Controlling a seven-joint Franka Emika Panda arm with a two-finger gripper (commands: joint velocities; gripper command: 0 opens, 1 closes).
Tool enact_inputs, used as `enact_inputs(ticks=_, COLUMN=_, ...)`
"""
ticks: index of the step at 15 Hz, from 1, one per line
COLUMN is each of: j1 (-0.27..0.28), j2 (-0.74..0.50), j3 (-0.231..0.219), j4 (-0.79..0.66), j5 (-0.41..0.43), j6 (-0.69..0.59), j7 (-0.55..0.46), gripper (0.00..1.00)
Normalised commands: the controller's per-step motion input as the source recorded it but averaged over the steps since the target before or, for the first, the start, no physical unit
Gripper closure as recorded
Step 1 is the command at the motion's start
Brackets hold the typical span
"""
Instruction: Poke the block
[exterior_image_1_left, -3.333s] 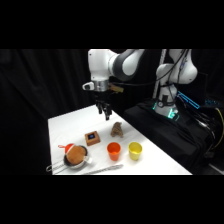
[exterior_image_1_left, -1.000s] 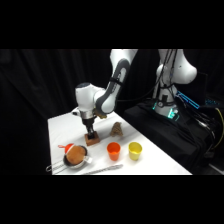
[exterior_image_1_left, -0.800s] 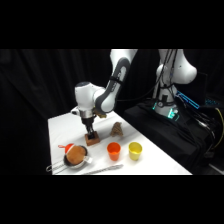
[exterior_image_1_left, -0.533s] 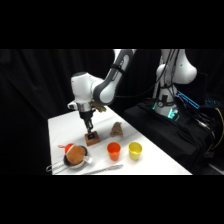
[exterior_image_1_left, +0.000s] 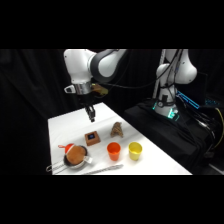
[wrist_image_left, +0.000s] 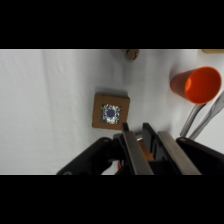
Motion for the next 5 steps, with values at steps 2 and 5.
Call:
enact_inputs(ticks=2, j1=0.054, j2=-0.31, j3=-0.027, j4=-0.06, j5=-0.150, j6=-0.29, j7=0.15, gripper=0.30)
enact_inputs(ticks=5, j1=0.092, j2=-0.32, j3=-0.046, j4=-0.14, j5=-0.216, j6=-0.14, j7=0.27, gripper=0.05)
